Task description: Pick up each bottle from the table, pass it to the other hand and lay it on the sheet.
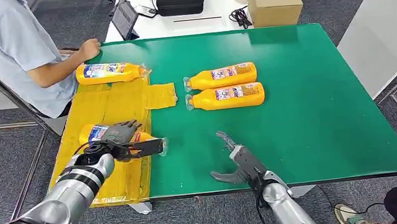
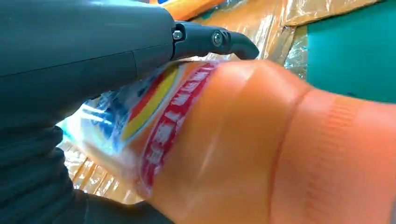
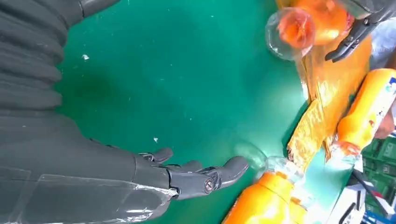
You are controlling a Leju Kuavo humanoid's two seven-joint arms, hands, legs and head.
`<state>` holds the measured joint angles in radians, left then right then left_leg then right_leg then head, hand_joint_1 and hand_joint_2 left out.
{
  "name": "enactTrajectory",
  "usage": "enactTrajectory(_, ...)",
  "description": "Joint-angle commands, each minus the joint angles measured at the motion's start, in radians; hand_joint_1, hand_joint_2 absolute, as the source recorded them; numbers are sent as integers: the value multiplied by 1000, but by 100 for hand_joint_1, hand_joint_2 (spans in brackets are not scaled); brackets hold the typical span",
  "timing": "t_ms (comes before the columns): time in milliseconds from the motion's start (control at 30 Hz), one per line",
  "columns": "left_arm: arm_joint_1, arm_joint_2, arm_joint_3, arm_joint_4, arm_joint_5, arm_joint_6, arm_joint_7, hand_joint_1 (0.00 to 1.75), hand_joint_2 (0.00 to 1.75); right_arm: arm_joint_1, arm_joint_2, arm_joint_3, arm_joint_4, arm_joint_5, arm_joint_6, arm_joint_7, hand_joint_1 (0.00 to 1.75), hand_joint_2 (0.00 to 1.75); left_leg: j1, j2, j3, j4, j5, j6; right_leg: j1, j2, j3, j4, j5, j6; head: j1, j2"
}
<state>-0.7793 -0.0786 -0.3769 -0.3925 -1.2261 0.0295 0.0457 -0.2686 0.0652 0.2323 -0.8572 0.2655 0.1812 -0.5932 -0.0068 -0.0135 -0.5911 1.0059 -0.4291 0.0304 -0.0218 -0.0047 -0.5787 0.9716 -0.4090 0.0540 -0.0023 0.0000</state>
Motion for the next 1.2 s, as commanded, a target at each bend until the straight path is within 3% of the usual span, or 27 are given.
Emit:
enactTrajectory(33,45,-6,-3,26,19,95,-65,0,175,-13,0,-32,64,8,-9,-9,0,175,1,1,2,-1,0,-1,1,1,2,-1,0,-2,0,0)
enactTrajectory(367,54,-4,-1,8,32,119,-85,0,175,-9,0,-34,59,9,-12,-10,0,175,0,0,2,-1,0,-1,1,0,2,-1,0,-2,0,0)
enactTrajectory(567,99,-11,-69,-104,60,163,-95,0,175,34,-1,-51,34,24,-29,-10,0,175,0,-2,2,-1,0,-1,0,-2,3,-1,-1,-2,0,0)
enactTrajectory(967,185,54,-213,-356,119,177,-147,0,175,70,-5,-68,16,40,-41,-18,0,175,1,0,0,0,-1,-1,1,0,0,0,-1,-2,0,0)
enactTrajectory(1200,257,74,-246,-457,81,296,-124,0,175,98,-15,-77,-12,39,-51,-12,0,175,1,0,0,0,-1,-1,1,0,0,-1,-1,-2,0,0)
